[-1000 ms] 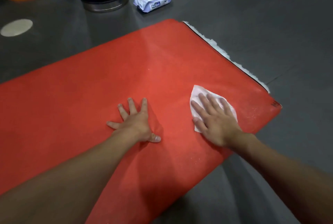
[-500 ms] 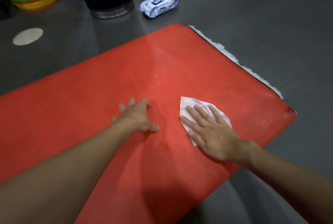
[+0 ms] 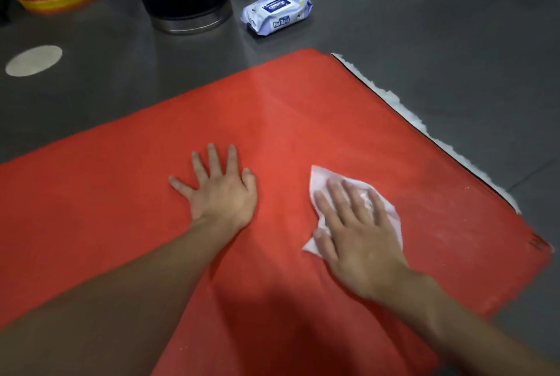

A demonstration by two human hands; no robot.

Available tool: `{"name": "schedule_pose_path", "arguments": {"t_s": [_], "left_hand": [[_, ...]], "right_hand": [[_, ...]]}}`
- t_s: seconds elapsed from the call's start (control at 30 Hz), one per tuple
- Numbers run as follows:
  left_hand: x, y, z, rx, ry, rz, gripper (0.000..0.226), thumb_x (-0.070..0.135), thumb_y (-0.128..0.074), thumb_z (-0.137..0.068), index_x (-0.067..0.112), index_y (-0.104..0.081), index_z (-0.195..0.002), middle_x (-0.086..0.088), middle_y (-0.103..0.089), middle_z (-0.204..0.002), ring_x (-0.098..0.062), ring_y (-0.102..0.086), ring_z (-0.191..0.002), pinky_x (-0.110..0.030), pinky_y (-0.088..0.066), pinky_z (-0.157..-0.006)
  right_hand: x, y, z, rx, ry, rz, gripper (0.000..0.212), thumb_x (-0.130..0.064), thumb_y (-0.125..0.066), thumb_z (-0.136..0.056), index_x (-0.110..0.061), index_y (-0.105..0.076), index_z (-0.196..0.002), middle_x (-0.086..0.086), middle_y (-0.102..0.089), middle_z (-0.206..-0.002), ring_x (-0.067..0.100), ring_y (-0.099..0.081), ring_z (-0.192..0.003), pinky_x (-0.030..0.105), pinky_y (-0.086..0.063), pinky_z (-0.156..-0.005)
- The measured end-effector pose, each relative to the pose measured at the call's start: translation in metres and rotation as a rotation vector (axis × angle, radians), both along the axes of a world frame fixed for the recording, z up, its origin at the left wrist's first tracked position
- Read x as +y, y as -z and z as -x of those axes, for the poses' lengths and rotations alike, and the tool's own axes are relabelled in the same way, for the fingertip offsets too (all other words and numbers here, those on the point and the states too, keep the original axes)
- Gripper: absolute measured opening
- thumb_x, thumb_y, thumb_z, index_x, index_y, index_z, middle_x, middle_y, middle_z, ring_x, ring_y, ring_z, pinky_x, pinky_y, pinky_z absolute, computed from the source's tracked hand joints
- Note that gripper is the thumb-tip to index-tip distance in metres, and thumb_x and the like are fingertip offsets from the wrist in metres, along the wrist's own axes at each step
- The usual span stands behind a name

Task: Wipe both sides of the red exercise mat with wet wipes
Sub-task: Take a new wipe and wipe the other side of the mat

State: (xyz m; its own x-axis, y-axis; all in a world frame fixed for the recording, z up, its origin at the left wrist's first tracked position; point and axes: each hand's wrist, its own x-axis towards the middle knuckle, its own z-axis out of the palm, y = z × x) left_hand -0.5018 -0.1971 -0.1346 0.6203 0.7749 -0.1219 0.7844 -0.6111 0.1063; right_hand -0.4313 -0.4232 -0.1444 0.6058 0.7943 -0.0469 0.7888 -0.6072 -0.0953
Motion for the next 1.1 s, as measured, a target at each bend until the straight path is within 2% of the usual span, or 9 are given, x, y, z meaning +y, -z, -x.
{"name": "schedule_pose_path", "arguments": {"t_s": [0.1,0.27,0.43,0.57,0.63,0.73,0.9,1.03,1.1], "left_hand": [[0.0,-0.001,-0.001,-0.017,0.011,-0.023,0.062,0.049,-0.018,-0.098,0.032,-0.007,-0.156,-0.004,0.001,-0.165,-0.034,0.007,-0.15,-0.077,0.001,-0.107],[0.001,0.001,-0.001,-0.022,0.008,-0.041,0.062,0.049,-0.019,-0.097,0.031,-0.01,-0.156,-0.004,-0.001,-0.165,-0.033,0.006,-0.151,-0.076,-0.001,-0.108],[0.002,0.001,-0.002,-0.022,0.002,-0.045,0.062,0.048,-0.018,-0.096,0.032,-0.011,-0.155,-0.003,-0.002,-0.165,-0.032,0.005,-0.151,-0.075,-0.001,-0.109],[0.002,0.0,-0.002,-0.019,-0.001,-0.039,0.062,0.048,-0.019,-0.096,0.032,-0.01,-0.155,-0.003,-0.001,-0.165,-0.031,0.005,-0.151,-0.073,-0.001,-0.11],[0.002,0.0,-0.002,-0.022,-0.003,-0.041,0.062,0.047,-0.02,-0.096,0.032,-0.011,-0.155,-0.003,-0.002,-0.165,-0.031,0.004,-0.151,-0.073,-0.001,-0.11],[0.002,-0.001,-0.002,-0.021,-0.006,-0.044,0.062,0.047,-0.021,-0.096,0.033,-0.011,-0.155,-0.002,-0.002,-0.165,-0.03,0.004,-0.151,-0.072,-0.001,-0.111],[0.002,0.001,-0.002,-0.028,-0.006,-0.048,0.062,0.047,-0.02,-0.095,0.032,-0.012,-0.155,-0.002,-0.004,-0.165,-0.03,0.003,-0.151,-0.072,-0.001,-0.111],[0.002,0.0,-0.001,-0.026,-0.013,-0.056,0.064,0.048,-0.017,-0.092,0.033,-0.014,-0.155,-0.002,-0.006,-0.165,-0.03,0.001,-0.151,-0.072,-0.002,-0.111],[0.002,-0.001,-0.002,-0.024,-0.016,-0.048,0.066,0.048,-0.016,-0.091,0.033,-0.015,-0.155,-0.002,-0.007,-0.165,-0.03,0.0,-0.151,-0.071,-0.002,-0.111]], "right_hand": [[-0.009,-0.002,-0.015,-0.019,-0.319,0.035,0.054,-0.044,-0.029,-0.099,-0.032,-0.035,-0.151,0.004,-0.025,-0.162,0.025,-0.023,-0.149,0.055,-0.017,-0.117],[0.025,-0.006,-0.033,-0.004,0.048,0.041,0.06,-0.046,-0.018,-0.098,-0.03,-0.031,-0.154,0.006,-0.02,-0.163,0.029,-0.018,-0.15,0.054,-0.007,-0.12],[0.023,-0.01,-0.028,-0.013,-0.357,0.072,0.054,-0.044,-0.028,-0.099,-0.031,-0.038,-0.151,0.005,-0.029,-0.161,0.026,-0.027,-0.148,0.054,-0.019,-0.117],[0.045,-0.012,-0.056,0.015,0.041,0.064,0.062,-0.046,-0.01,-0.097,-0.03,-0.018,-0.157,0.003,-0.01,-0.166,0.024,-0.008,-0.153,0.049,0.001,-0.121],[0.054,-0.008,-0.024,0.008,-0.022,0.049,0.062,-0.045,-0.019,-0.097,-0.025,-0.028,-0.155,0.007,-0.018,-0.164,0.03,-0.018,-0.15,0.056,-0.01,-0.119],[0.049,-0.009,-0.029,0.024,-0.34,0.066,0.055,-0.044,-0.03,-0.098,-0.031,-0.039,-0.15,0.005,-0.028,-0.161,0.027,-0.028,-0.147,0.055,-0.02,-0.117],[0.089,-0.007,-0.051,0.022,0.085,0.044,0.066,-0.046,-0.007,-0.094,-0.032,-0.017,-0.157,0.003,-0.005,-0.166,0.025,-0.006,-0.153,0.05,0.002,-0.121],[0.085,-0.008,-0.041,0.05,-0.299,0.037,0.057,-0.045,-0.026,-0.097,-0.031,-0.037,-0.151,0.005,-0.027,-0.162,0.024,-0.023,-0.149,0.051,-0.012,-0.119],[0.093,-0.012,-0.08,0.042,-0.226,0.023,0.06,-0.047,-0.019,-0.096,-0.033,-0.031,-0.153,0.001,-0.022,-0.163,0.02,-0.016,-0.151,0.046,-0.005,-0.121]]}}
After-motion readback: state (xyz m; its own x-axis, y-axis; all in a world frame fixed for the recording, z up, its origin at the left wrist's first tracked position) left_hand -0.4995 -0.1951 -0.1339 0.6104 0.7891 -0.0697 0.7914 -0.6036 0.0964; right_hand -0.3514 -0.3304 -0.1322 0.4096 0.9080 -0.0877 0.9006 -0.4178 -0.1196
